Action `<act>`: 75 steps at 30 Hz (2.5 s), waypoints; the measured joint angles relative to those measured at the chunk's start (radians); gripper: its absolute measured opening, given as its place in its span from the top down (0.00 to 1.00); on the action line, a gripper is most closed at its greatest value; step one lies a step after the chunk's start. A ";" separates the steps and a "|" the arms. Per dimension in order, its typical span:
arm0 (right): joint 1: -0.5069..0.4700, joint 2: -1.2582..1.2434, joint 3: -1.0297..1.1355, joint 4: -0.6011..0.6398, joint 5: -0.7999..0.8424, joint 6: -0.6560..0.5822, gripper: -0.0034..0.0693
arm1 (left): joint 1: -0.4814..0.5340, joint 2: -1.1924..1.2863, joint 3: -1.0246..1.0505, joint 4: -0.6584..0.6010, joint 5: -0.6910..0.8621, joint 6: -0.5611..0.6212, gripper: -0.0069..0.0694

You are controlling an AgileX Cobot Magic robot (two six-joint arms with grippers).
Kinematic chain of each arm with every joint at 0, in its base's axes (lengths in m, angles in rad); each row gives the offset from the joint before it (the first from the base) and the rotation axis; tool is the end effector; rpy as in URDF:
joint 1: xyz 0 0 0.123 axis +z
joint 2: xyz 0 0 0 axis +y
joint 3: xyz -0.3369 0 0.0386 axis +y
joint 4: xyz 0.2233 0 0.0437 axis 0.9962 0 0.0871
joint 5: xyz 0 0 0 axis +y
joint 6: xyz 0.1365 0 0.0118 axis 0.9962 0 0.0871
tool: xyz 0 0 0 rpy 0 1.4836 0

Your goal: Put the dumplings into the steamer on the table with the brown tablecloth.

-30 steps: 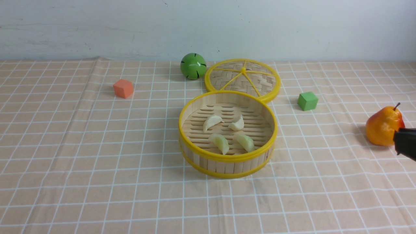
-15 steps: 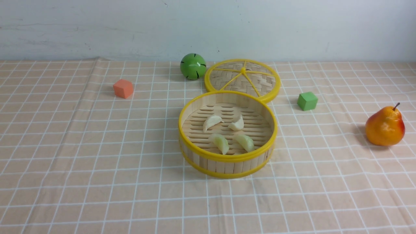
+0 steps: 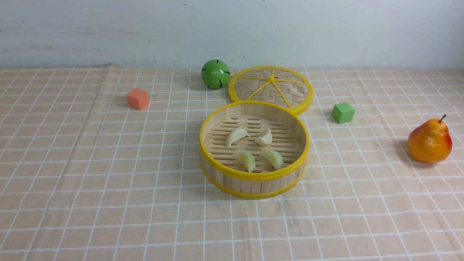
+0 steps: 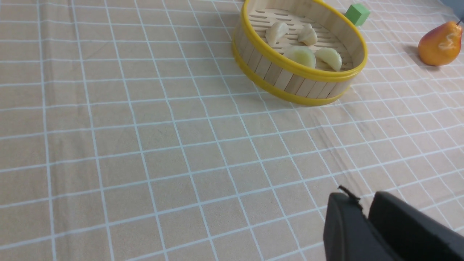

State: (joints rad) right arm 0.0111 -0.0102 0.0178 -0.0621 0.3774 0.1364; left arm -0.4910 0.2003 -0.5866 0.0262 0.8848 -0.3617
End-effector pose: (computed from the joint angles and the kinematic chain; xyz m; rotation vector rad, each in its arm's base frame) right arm 0.0173 -0.0029 0.1599 0.0789 1.8664 0.0406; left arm -0.0045 0.0056 0.2976 0.1338 2.0150 -0.5182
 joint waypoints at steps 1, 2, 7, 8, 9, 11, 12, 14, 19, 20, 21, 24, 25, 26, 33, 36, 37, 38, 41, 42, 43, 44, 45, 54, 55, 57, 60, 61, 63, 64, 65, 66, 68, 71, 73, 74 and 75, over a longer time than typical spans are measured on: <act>0.002 0.000 -0.001 0.000 0.003 0.000 0.98 | 0.000 0.000 0.000 0.000 0.000 0.000 0.78; 0.002 0.000 -0.001 0.000 0.003 0.000 0.98 | 0.000 0.000 0.000 0.000 0.000 0.000 0.78; 0.003 0.000 -0.001 0.000 0.004 -0.001 0.98 | 0.000 0.000 0.001 0.000 0.000 0.000 0.78; 0.003 0.000 -0.001 0.000 0.004 -0.001 0.98 | 0.000 0.000 0.002 0.000 0.000 0.000 0.78; 0.003 0.000 -0.002 0.000 0.004 -0.001 0.98 | 0.000 0.000 0.002 0.000 0.000 0.000 0.78; 0.003 0.000 -0.002 0.000 0.004 -0.001 0.98 | 0.000 0.000 0.002 0.000 0.000 0.000 0.77; 0.003 0.000 -0.002 0.000 0.005 -0.001 0.98 | 0.000 0.000 0.002 0.000 0.000 0.000 0.77; 0.003 0.000 -0.002 0.000 0.005 -0.001 0.98 | 0.000 0.000 0.002 0.000 0.000 0.000 0.77; 0.003 0.000 -0.002 0.000 0.005 -0.001 0.98 | 0.000 0.000 0.002 0.000 0.000 0.000 0.77; 0.003 0.000 -0.002 0.000 0.005 -0.001 0.97 | 0.000 0.000 0.002 0.000 0.000 0.000 0.76; 0.003 0.000 -0.002 0.000 0.005 -0.001 0.97 | 0.000 0.000 0.002 0.000 0.000 0.000 0.76; 0.003 0.000 -0.002 0.000 0.005 -0.001 0.97 | 0.000 0.000 0.002 0.000 0.000 0.000 0.76; 0.003 0.000 -0.002 0.000 0.005 -0.001 0.97 | 0.000 0.000 0.002 0.000 0.000 0.000 0.76; 0.003 0.000 -0.002 0.000 0.005 -0.001 0.97 | 0.000 0.000 0.002 0.000 0.000 0.000 0.75; 0.003 0.000 -0.002 0.000 0.005 -0.001 0.97 | 0.000 0.000 0.009 0.005 -0.008 0.000 0.74; 0.003 0.000 -0.002 0.000 0.006 -0.001 0.97 | 0.001 -0.001 0.056 0.022 -0.103 0.000 0.75; 0.003 0.000 -0.002 0.000 0.006 -0.001 0.97 | 0.008 -0.002 0.085 0.023 -0.166 0.000 0.75; 0.003 0.000 -0.002 0.000 0.006 -0.001 0.97 | 0.023 -0.004 0.121 0.026 -0.244 0.000 0.77; 0.003 0.000 -0.002 0.000 0.007 -0.001 0.97 | 0.105 -0.027 0.236 0.027 -0.474 0.000 0.84; 0.003 0.000 -0.002 0.000 0.007 -0.001 0.97 | 0.144 -0.041 0.284 0.026 -0.560 0.000 0.87; 0.003 0.000 -0.002 0.000 0.007 -0.001 0.97 | 0.170 -0.051 0.323 0.023 -0.624 0.000 0.89; 0.003 0.000 -0.002 0.000 0.007 -0.001 0.97 | 0.231 -0.075 0.379 0.013 -0.705 0.000 0.93; 0.003 0.000 -0.002 0.000 0.007 -0.001 0.97 | 0.266 -0.091 0.423 0.004 -0.759 0.000 0.93; 0.003 0.000 -0.002 0.000 0.007 -0.001 0.95 | 0.505 -0.210 0.612 -0.026 -0.723 0.000 0.93; 0.003 0.000 -0.002 0.000 0.007 -0.001 0.95 | 0.521 -0.210 0.615 -0.026 -0.680 0.000 0.93; 0.003 0.000 -0.002 0.000 0.007 -0.001 0.95 | 0.533 -0.210 0.616 -0.026 -0.624 0.006 0.93; 0.003 0.000 -0.002 0.000 0.007 -0.001 0.95 | 0.536 -0.210 0.616 -0.026 -0.562 0.056 0.93; 0.003 0.000 -0.002 0.000 0.007 -0.001 0.95 | 0.536 -0.210 0.616 -0.026 -0.558 0.061 0.93; 0.003 0.000 -0.002 0.000 0.007 -0.001 0.95 | 0.536 -0.210 0.616 -0.026 -0.523 0.138 0.93; 0.003 0.000 -0.002 0.000 0.007 -0.001 0.94 | 0.536 -0.210 0.616 -0.026 -0.516 0.167 0.93; 0.003 0.000 -0.002 0.000 0.007 -0.001 0.94 | 0.536 -0.210 0.616 -0.026 -0.514 0.188 0.93; 0.003 0.000 -0.002 0.000 0.007 -0.001 0.94 | 0.536 -0.210 0.616 -0.026 -0.512 0.206 0.93; 0.003 0.000 -0.002 0.000 0.007 -0.001 0.94 | 0.536 -0.210 0.616 -0.034 -0.511 0.224 0.93; 0.003 0.000 -0.002 0.000 0.007 -0.001 0.93 | 0.536 -0.210 0.616 -0.034 -0.505 0.232 0.93; 0.003 0.000 -0.002 0.000 0.007 -0.001 0.93 | 0.536 -0.210 0.616 -0.037 -0.504 0.232 0.93; 0.003 0.000 -0.002 0.000 0.007 -0.001 0.93 | 0.536 -0.210 0.616 -0.037 -0.504 0.233 0.93; 0.003 0.000 -0.002 0.000 0.007 -0.001 0.93 | 0.536 -0.210 0.616 -0.037 -0.504 0.233 0.93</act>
State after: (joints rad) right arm 0.0143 -0.0102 0.0158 -0.0621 0.3840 0.1354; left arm 0.0449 -0.0093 0.0291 -0.0108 0.3806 -0.1290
